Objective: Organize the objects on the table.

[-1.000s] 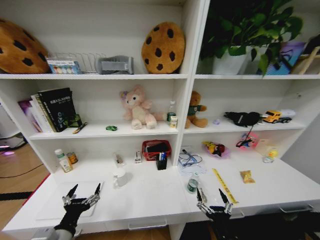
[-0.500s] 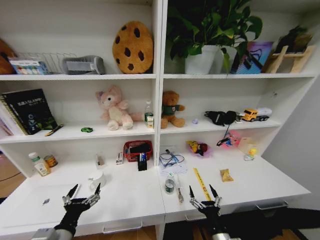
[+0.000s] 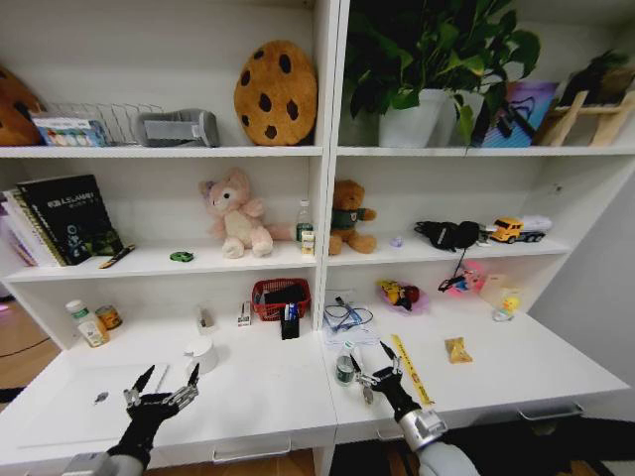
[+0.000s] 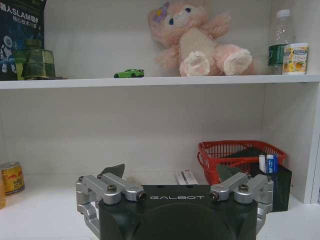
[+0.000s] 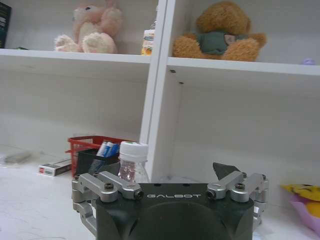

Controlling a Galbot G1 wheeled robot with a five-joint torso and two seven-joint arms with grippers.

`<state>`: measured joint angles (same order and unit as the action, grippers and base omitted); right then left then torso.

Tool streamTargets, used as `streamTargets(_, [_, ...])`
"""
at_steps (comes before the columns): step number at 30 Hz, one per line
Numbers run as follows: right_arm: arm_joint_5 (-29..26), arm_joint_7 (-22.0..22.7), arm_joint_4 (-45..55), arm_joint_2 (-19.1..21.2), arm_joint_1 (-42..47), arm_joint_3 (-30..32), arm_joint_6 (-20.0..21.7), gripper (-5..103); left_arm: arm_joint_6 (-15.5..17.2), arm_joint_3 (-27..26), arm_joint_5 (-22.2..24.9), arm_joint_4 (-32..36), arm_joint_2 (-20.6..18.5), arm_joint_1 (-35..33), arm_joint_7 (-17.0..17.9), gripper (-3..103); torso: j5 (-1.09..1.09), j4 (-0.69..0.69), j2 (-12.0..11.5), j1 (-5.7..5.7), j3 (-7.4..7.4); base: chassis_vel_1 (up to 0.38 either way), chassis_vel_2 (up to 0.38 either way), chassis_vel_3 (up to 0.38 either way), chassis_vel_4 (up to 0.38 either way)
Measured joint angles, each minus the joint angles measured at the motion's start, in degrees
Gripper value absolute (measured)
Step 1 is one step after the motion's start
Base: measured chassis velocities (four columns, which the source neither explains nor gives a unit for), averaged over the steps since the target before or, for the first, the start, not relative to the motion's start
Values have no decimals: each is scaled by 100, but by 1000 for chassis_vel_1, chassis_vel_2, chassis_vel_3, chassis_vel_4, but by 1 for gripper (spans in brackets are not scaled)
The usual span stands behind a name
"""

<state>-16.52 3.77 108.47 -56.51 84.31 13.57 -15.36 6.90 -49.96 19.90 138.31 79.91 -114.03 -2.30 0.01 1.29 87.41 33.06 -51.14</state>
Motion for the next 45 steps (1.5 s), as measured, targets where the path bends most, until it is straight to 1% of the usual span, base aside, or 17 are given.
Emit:
streamTargets(12, [-92, -143, -273, 3, -529, -568, 131, 101, 0, 0, 0, 0, 0, 0, 1, 100, -1, 1, 0, -1, 1, 0, 0, 0, 0])
streamTargets(14, [-75, -142, -315, -4, -580, -593, 160, 91, 0, 0, 0, 0, 0, 0, 2, 100, -1, 1, 0, -1, 1, 0, 0, 0, 0])
streamTargets(15, [-75, -142, -315, -4, -580, -593, 160, 91, 0, 0, 0, 0, 0, 0, 2, 100, -1, 1, 0, -1, 1, 0, 0, 0, 0])
streamTargets(17, [-67, -152, -318, -6, -588, -588, 164, 75, 0, 0, 0, 0, 0, 0, 1, 100, -1, 1, 0, -1, 1, 0, 0, 0, 0])
streamTargets(20, [-66, -165, -315, -4, -576, -575, 163, 69, 0, 0, 0, 0, 0, 0, 1, 100, -1, 1, 0, -1, 1, 0, 0, 0, 0])
streamTargets(23, [-61, -178, -283, 1, -527, -548, 158, 52, 0, 0, 0, 0, 0, 0, 1, 100, -1, 1, 0, -1, 1, 0, 0, 0, 0])
streamTargets(26, [-42, -178, -254, 6, -487, -514, 163, 47, 0, 0, 0, 0, 0, 0, 2, 100, -1, 1, 0, -1, 1, 0, 0, 0, 0])
streamTargets(29, [-22, -189, -188, 18, -392, -417, 167, 32, 0, 0, 0, 0, 0, 0, 1, 100, -1, 1, 0, -1, 1, 0, 0, 0, 0])
streamTargets(34, [19, -247, 22, 57, -236, -245, 127, 27, 0, 0, 0, 0, 0, 0, 2, 100, 1, 1, 0, 0, 0, 0, 0, 0, 0])
streamTargets(36, [110, -340, 739, 161, 208, 232, 43, 27, 0, 0, 0, 0, 0, 0, 2, 100, 1, -1, 0, 0, 1, 0, 0, 0, 0])
streamTargets(37, [110, -340, 739, 161, 208, 232, 43, 27, 0, 0, 0, 0, 0, 0, 2, 100, 1, -1, 0, 0, 1, 0, 0, 0, 0])
streamTargets(39, [24, -512, 1543, 211, 1087, 949, -112, 27, 0, 0, 0, 0, 0, -1, 3, 100, -1, -1, 0, 0, 1, 0, 0, 0, 0])
streamTargets(40, [24, -512, 1543, 211, 1087, 949, -112, 27, 0, 0, 0, 0, 0, -1, 3, 100, -1, -1, 0, 0, 1, 0, 0, 0, 0])
streamTargets(42, [231, -979, 2235, -34, 2704, 1823, -664, 27, 0, 0, 0, 0, 0, 0, 2, 100, -1, 0, 1, -1, 2, 0, 0, 0, 0])
streamTargets(43, [231, -979, 2235, -34, 2704, 1823, -664, 27, 0, 0, 0, 0, 0, 0, 2, 100, -1, 0, 1, -1, 2, 0, 0, 0, 0])
streamTargets(44, [364, -1311, 2366, -312, 3499, 2172, -1046, 27, 0, 0, 0, 0, 0, 0, 4, 100, -1, 2, 1, -1, 2, 0, 0, 0, 0])
streamTargets(45, [364, -1311, 2366, -312, 3499, 2172, -1046, 27, 0, 0, 0, 0, 0, 0, 4, 100, -1, 2, 1, -1, 2, 0, 0, 0, 0])
